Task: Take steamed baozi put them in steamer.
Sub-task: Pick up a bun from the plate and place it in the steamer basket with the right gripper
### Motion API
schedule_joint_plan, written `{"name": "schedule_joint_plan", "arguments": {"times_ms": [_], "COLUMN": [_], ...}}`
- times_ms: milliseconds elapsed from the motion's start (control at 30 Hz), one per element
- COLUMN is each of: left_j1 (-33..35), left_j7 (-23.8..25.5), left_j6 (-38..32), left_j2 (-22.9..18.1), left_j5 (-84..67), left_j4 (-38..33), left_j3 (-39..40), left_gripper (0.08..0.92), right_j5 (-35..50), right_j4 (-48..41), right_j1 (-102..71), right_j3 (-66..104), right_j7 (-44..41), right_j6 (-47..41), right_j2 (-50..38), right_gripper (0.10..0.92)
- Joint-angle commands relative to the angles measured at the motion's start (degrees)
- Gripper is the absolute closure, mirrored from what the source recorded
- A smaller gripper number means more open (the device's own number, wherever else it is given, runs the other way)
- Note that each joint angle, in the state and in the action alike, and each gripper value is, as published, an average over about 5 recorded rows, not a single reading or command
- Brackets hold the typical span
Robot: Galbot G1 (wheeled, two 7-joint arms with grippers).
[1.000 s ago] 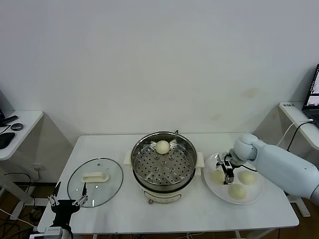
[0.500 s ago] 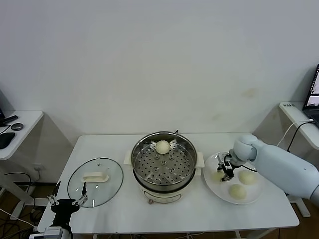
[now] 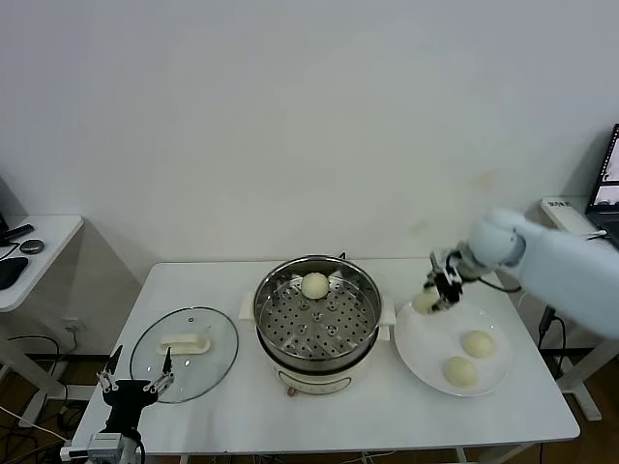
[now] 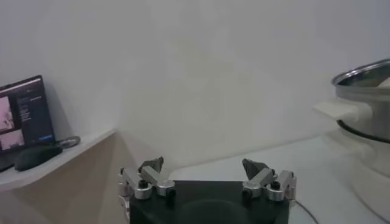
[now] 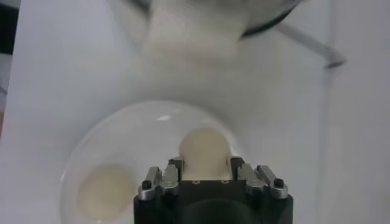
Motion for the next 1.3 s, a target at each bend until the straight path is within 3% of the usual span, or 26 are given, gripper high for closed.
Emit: {"name": "schedule_joint_plan", "arguments": {"times_ms": [33, 267, 600, 1300], "left_j1": [-0.5, -0.9, -0.7, -0.3], "left_j7": [0.0, 0.0, -0.4, -0.9], "left_j6": [0.3, 0.5, 0.4, -0.2], "left_j2": [0.3, 0.2, -0.9, -1.5], "left_j5": [-0.2, -0.4, -0.6, -1.1], "left_j4": [-0.1, 0.0, -0.1, -0.1], "left_j3": [0.2, -0.1, -1.5, -2.5], "left_gripper": [0.177, 0.177, 0.177, 0.177], "right_j5": [20.8, 31.7, 32.0, 27.8], "right_j4": [9.3, 8.6, -1.6, -9.2], "right_j1": [28.7, 24.6, 10.2, 1.2], "right_j3": [-18.5, -18.1, -13.1, -12.1], "right_j7": [5.4, 12.2, 17.7, 19.3], "right_j6": [-8.9, -16.9, -21.8, -22.0], "right_j2": [7.5, 20.0, 35.0, 39.9], "right_gripper": [0.540, 0.533, 0.533, 0.533]}}
